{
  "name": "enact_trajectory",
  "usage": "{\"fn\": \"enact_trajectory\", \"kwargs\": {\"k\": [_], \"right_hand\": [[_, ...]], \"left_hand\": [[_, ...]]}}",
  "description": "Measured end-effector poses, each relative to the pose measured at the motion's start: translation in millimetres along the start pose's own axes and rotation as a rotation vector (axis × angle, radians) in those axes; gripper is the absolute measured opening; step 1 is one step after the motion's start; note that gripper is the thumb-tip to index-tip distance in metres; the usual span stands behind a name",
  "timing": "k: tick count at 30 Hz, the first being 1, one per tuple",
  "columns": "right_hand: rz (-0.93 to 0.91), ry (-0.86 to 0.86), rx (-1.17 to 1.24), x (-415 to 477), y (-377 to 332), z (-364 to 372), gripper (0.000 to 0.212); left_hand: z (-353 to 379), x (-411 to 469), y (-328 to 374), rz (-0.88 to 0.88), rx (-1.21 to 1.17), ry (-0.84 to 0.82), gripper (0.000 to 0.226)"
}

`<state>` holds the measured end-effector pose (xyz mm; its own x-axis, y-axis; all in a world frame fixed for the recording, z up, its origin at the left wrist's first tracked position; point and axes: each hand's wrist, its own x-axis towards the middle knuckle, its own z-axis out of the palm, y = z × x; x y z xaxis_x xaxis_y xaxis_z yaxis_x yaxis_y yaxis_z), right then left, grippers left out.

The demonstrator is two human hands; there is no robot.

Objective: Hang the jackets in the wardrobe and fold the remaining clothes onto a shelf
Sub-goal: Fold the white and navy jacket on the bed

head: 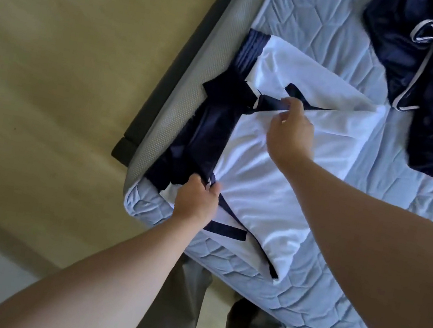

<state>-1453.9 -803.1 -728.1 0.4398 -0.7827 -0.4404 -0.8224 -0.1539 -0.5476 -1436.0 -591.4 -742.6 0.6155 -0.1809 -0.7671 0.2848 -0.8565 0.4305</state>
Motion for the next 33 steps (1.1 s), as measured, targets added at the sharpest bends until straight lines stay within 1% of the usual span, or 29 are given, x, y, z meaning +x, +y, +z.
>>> {"fn": "enact_trajectory", "kwargs": {"k": [2,3,4,5,6,7,8,9,10,11,13,15,16,17,18,19,21,22,23,24,26,27,28,29,30,31,33], "right_hand": [[0.015,0.146,0.009,-7,18,-11,0.034],[0.037,0.205,0.019,-8,28,-18,0.032],[0.061,0.262,0.018,-9,39,-27,0.03],[0.095,0.322,0.005,-8,50,-36,0.03],[0.144,0.381,-0.008,-6,60,-46,0.03],[0.212,0.434,-0.013,-4,70,-54,0.032],[0.286,0.47,-0.005,-1,78,-62,0.034],[0.358,0.478,0.017,5,86,-69,0.036],[0.422,0.458,0.057,10,92,-75,0.039],[0.482,0.411,0.112,15,98,-79,0.042],[0.561,0.253,0.271,21,107,-85,0.041],[0.57,0.099,0.407,22,115,-87,0.025],[0.569,0.044,0.424,20,118,-86,0.023],[0.569,-0.003,0.416,18,121,-86,0.024],[0.569,-0.041,0.403,15,125,-86,0.026],[0.57,-0.083,0.397,11,129,-86,0.026],[0.575,-0.178,0.412,-2,141,-85,0.025],[0.583,-0.212,0.443,-11,147,-83,0.024],[0.585,-0.231,0.469,-22,152,-81,0.024],[0.581,-0.228,0.456,-35,155,-77,0.029],[0.488,-0.16,0.27,-66,162,-69,0.043],[0.379,-0.105,0.142,-82,167,-65,0.043],[0.237,-0.058,0.006,-99,172,-63,0.038],[0.071,-0.031,-0.155,-114,177,-61,0.034],[-0.111,-0.022,-0.32,-126,180,-60,0.036],[-0.289,-0.024,-0.458,-136,184,-58,0.044],[-0.585,-0.101,-0.655,-148,192,-52,0.067]], "left_hand": [[1,-11,5,0.034,0.124,0.179,0.032],[3,-22,9,0.123,0.188,0.283,0.034],[8,-35,13,0.287,0.244,0.349,0.034],[17,-50,16,0.498,0.286,0.339,0.031],[29,-66,18,0.705,0.337,0.268,0.029],[45,-82,20,0.87,0.401,0.158,0.029],[61,-95,20,0.962,0.479,0.035,0.028],[79,-107,21,0.976,0.555,-0.083,0.027],[95,-116,22,0.931,0.622,-0.171,0.026],[111,-122,23,0.854,0.697,-0.214,0.027],[137,-122,27,0.7,0.839,-0.222,0.041],[154,-113,30,0.55,0.942,-0.228,0.062],[159,-108,30,0.506,1.0,-0.229,0.074],[163,-103,29,0.488,1.063,-0.229,0.08],[164,-99,28,0.482,1.12,-0.239,0.08],[163,-95,27,0.487,1.154,-0.268,0.075],[156,-87,26,0.535,1.099,-0.374,0.06],[148,-83,28,0.584,1.058,-0.425,0.048],[136,-79,32,0.671,1.037,-0.44,0.037],[120,-75,37,0.8,1.027,-0.42,0.029],[83,-63,41,1.108,1.018,-0.31,0.017],[62,-56,41,1.239,1.034,-0.229,0.014],[40,-49,39,1.331,1.067,-0.148,0.015],[18,-42,37,1.386,1.104,-0.087,0.019],[-6,-35,34,1.425,1.14,-0.048,0.023],[-28,-27,31,1.466,1.181,-0.033,0.028],[-67,-9,26,1.54,1.327,-0.034,0.042]]}}
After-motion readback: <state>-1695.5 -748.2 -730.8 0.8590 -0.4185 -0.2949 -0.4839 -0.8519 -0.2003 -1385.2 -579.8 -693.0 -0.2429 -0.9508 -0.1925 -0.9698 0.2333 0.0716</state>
